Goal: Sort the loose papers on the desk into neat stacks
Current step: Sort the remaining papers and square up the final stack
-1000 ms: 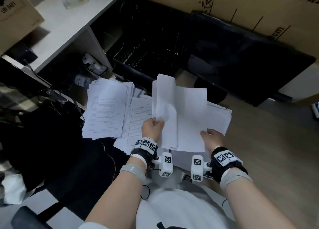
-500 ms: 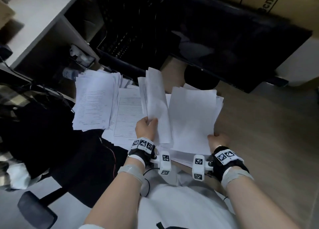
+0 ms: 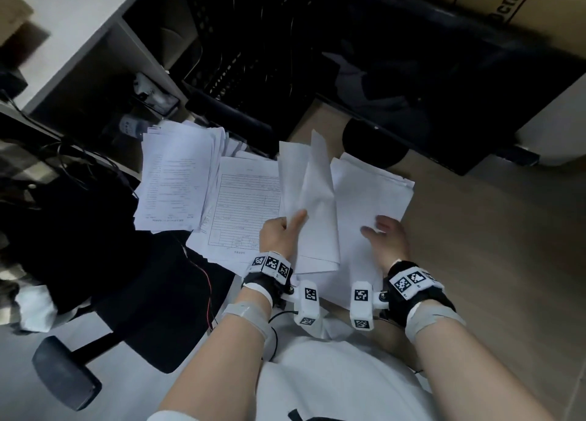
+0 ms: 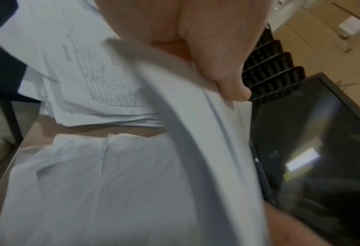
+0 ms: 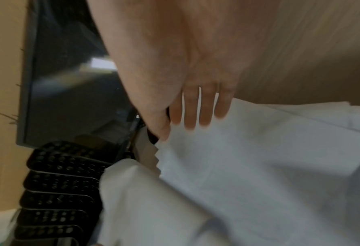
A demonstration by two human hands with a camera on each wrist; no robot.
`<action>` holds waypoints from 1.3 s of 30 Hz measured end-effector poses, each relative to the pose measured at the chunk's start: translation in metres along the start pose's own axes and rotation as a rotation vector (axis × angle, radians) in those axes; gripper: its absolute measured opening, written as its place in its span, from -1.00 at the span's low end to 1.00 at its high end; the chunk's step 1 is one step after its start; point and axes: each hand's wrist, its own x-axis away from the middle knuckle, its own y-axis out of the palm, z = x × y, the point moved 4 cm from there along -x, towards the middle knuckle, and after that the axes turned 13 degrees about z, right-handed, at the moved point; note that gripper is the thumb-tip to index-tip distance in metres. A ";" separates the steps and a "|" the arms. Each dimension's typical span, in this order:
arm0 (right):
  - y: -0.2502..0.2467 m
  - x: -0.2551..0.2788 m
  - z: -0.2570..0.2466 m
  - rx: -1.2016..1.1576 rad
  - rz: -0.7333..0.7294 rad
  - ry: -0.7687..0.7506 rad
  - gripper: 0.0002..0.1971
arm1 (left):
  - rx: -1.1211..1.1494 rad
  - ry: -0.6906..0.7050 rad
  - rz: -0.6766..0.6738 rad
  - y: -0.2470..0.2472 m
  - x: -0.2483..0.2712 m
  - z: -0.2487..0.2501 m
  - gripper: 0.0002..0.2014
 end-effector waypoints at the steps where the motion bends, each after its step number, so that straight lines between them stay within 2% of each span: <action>1: 0.004 0.003 -0.011 -0.044 -0.074 -0.026 -0.58 | -0.009 0.008 -0.026 0.002 0.001 0.003 -0.39; 3: 0.007 0.010 -0.026 -0.056 -0.173 -0.027 -0.68 | -0.032 0.009 -0.083 0.003 0.002 0.012 -0.38; 4: 0.008 0.013 -0.031 -0.069 -0.208 -0.006 -0.67 | -0.042 0.010 -0.099 0.003 0.002 0.017 -0.38; 7: 0.006 0.019 -0.037 -0.119 -0.296 0.051 -0.43 | -0.077 0.056 -0.141 0.002 0.003 0.021 -0.39; 9: 0.004 0.017 -0.036 -0.120 -0.292 0.086 -0.37 | -0.082 0.098 -0.165 0.003 0.002 0.018 -0.39; 12: 0.003 0.009 -0.030 -0.058 -0.205 0.070 -0.36 | -0.049 0.127 -0.158 -0.002 0.004 0.018 -0.49; 15: 0.007 0.004 -0.024 -0.017 -0.116 -0.083 -0.71 | -0.008 0.099 -0.101 -0.013 -0.001 0.014 -0.58; 17: 0.011 0.004 -0.021 0.023 -0.066 -0.105 -0.81 | 0.018 0.084 -0.050 -0.024 -0.006 0.009 -0.54; 20: 0.018 -0.005 -0.001 0.148 0.012 -0.024 -0.78 | 0.003 0.040 0.001 -0.038 -0.016 0.002 -0.58; 23: 0.019 -0.008 0.029 0.170 0.164 0.166 -0.73 | -0.005 0.040 0.045 -0.048 -0.031 -0.007 -0.61; 25: 0.020 0.005 0.040 0.201 0.229 0.235 -0.71 | -0.004 0.055 -0.026 -0.048 -0.038 -0.012 -0.64; 26: 0.023 0.011 0.046 0.225 0.236 0.244 -0.67 | 0.010 0.062 -0.064 -0.048 -0.040 -0.016 -0.61; 29: 0.031 0.026 0.048 0.265 0.296 0.226 -0.18 | 0.044 0.020 -0.208 -0.048 -0.039 -0.010 -0.45; 30: 0.032 0.031 0.040 0.237 0.326 0.192 -0.12 | 0.060 0.014 -0.263 -0.047 -0.040 -0.011 -0.47; 31: 0.036 0.034 0.031 0.176 0.305 0.158 -0.17 | 0.066 0.025 -0.311 -0.046 -0.040 -0.012 -0.56; 33: 0.051 0.044 0.011 -0.037 0.090 0.161 -0.41 | 0.075 0.092 -0.341 -0.049 -0.045 -0.015 -0.81; 34: 0.063 0.053 -0.003 -0.172 -0.055 0.222 -0.43 | 0.073 0.113 -0.340 -0.052 -0.048 -0.016 -0.79; 35: 0.073 0.060 -0.012 -0.239 -0.154 0.258 -0.36 | 0.064 0.108 -0.334 -0.057 -0.054 -0.020 -0.73; 36: 0.084 0.063 -0.016 -0.242 -0.203 0.253 -0.30 | 0.064 0.104 -0.333 -0.062 -0.059 -0.023 -0.70; 37: 0.093 0.063 -0.017 -0.193 -0.203 0.216 -0.30 | 0.075 0.102 -0.340 -0.069 -0.064 -0.025 -0.69; 39: 0.108 0.060 -0.017 -0.043 -0.097 0.120 -0.40 | 0.083 0.090 -0.336 -0.085 -0.075 -0.032 -0.65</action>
